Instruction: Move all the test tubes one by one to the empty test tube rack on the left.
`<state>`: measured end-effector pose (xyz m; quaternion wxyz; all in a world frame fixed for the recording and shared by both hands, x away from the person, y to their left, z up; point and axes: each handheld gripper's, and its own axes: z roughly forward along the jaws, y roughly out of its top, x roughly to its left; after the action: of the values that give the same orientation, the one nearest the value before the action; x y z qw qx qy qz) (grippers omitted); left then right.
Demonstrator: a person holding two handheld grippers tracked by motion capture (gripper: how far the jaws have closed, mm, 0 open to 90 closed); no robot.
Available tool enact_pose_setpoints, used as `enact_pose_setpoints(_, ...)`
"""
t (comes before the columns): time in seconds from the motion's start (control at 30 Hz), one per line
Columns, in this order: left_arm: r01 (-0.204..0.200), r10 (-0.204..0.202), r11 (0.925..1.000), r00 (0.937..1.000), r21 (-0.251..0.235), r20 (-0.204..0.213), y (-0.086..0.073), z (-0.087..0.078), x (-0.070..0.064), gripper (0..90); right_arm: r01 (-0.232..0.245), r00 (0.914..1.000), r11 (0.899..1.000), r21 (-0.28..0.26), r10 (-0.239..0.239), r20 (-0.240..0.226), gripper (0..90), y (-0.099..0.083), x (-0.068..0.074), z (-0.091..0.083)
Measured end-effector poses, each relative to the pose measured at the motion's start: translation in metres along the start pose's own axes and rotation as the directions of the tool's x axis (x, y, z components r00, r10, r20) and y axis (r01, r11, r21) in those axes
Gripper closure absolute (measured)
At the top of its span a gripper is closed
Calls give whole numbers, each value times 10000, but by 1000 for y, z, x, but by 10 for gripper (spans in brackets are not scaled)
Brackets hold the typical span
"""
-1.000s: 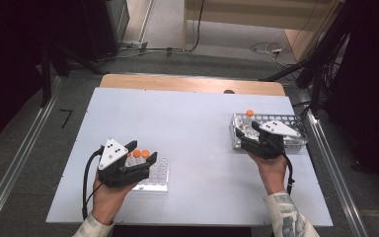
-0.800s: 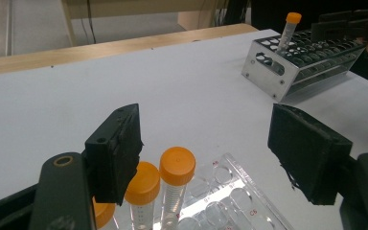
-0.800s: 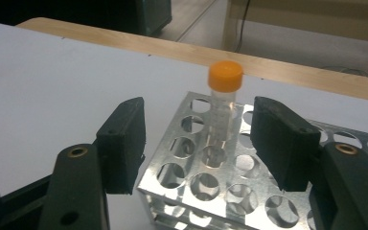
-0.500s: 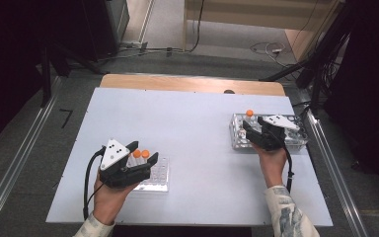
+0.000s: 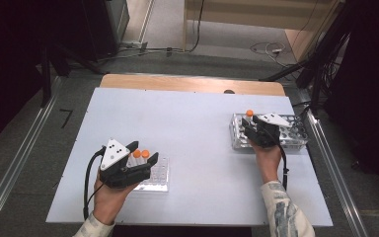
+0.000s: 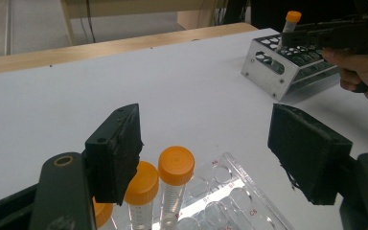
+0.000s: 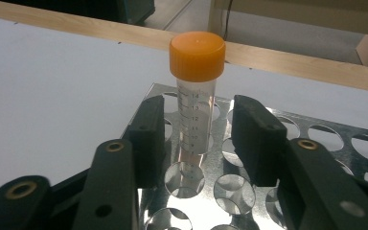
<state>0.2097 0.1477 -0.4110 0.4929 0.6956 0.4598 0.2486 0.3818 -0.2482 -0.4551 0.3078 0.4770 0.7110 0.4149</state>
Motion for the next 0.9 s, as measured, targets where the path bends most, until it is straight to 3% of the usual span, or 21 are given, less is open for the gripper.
enact_pose_setpoints(0.23, -39, 39, 10000, 10000, 46, -18, 0, 0, 0, 277, 59, 10000, 10000, -59, -59, -35, 708, -2, 0, 6)
enact_pose_setpoints(0.57, -64, 64, 10000, 10000, 16, -21, 0, 0, 0, 262, -154, 9998, 9982, -579, 148, -113, 714, 4, -2, -6)
enact_pose_setpoints(0.9, -76, 76, 9999, 10000, 139, 6, 0, 3, -1, 214, 114, 9999, 9874, -1581, -116, -4, 717, 23, 0, -33)
